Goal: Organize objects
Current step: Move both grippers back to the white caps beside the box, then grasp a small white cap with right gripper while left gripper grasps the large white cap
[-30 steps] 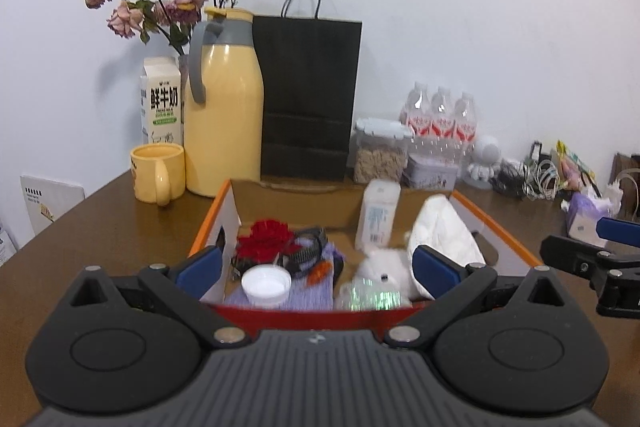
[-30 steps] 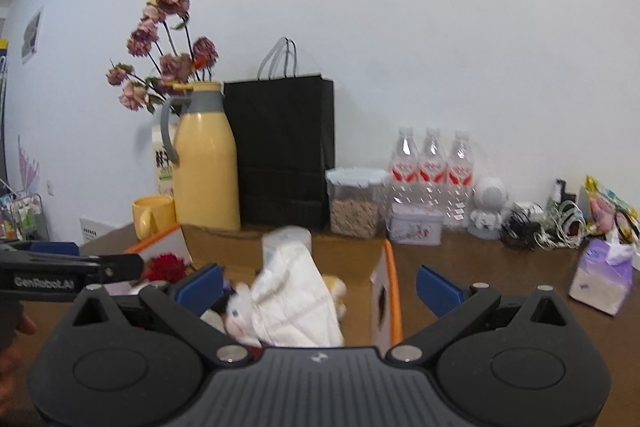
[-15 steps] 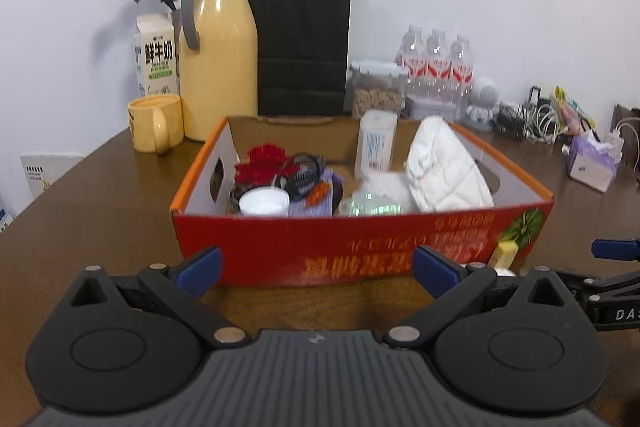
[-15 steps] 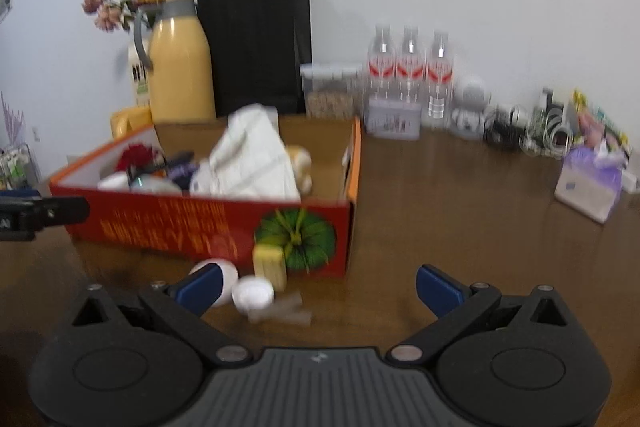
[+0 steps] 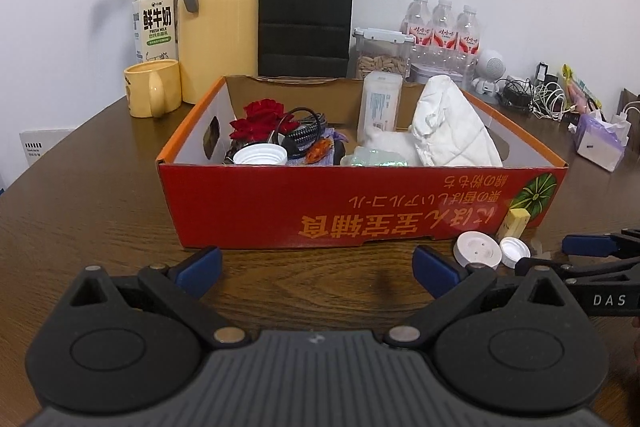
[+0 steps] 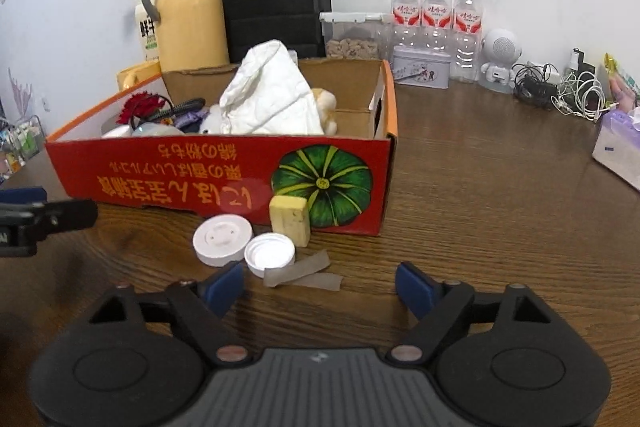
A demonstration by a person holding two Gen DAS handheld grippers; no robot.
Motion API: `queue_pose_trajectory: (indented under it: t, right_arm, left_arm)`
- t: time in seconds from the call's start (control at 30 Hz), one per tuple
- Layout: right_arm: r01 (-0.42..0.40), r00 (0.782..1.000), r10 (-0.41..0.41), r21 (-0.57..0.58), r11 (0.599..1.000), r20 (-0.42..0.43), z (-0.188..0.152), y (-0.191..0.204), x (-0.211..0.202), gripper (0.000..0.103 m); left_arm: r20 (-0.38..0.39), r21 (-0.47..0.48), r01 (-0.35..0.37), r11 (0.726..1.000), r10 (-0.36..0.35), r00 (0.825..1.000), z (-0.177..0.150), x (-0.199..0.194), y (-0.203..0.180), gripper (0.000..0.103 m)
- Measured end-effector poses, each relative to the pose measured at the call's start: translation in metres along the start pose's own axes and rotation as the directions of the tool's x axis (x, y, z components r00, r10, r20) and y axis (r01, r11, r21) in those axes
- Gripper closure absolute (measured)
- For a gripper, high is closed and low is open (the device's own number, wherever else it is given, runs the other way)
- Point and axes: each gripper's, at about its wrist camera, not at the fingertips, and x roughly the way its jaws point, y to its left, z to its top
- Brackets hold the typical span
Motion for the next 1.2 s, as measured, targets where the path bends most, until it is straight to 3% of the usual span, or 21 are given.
queue_pose_trajectory:
  t: [0.07, 0.27, 0.47, 0.7, 0.93, 1.2]
  right_arm:
    - [-0.013, 1.0, 0.013, 0.007, 1.0, 0.007, 0.0, -0.001, -0.001, 0.039]
    - [-0.072, 0.997, 0.072, -0.011, 0.997, 0.013, 0.001, 0.004, -0.002, 0.067]
    - [-0.102, 0.995, 0.102, -0.013, 0.995, 0.018, 0.0, 0.005, -0.005, 0.086]
    - [-0.093, 0.993, 0.091, 0.023, 0.995, 0.08, -0.002, -0.002, -0.017, 0.092]
    - [-0.021, 0.984, 0.011, 0.05, 0.999, 0.179, -0.006, -0.005, -0.034, 0.093]
    - [0.014, 0.976, -0.028, 0.066, 0.998, 0.215, -0.005, -0.008, -0.038, 0.093]
  left_arm:
    - [-0.003, 0.001, -0.002, 1.0, 0.002, 1.0, 0.0, 0.001, -0.001, 0.0]
    - [-0.008, 0.008, -0.005, 1.0, 0.005, 1.0, -0.001, 0.002, -0.007, 0.0]
    - [-0.012, 0.02, 0.003, 1.0, -0.003, 1.0, -0.001, 0.002, -0.015, 0.0]
    - [-0.022, 0.042, 0.021, 0.999, -0.02, 1.0, -0.001, 0.005, -0.031, 0.0]
    - [-0.047, 0.079, 0.041, 0.996, -0.038, 0.998, 0.0, 0.017, -0.063, 0.0]
    - [-0.081, 0.082, 0.036, 0.996, -0.029, 0.996, 0.002, 0.037, -0.085, 0.004]
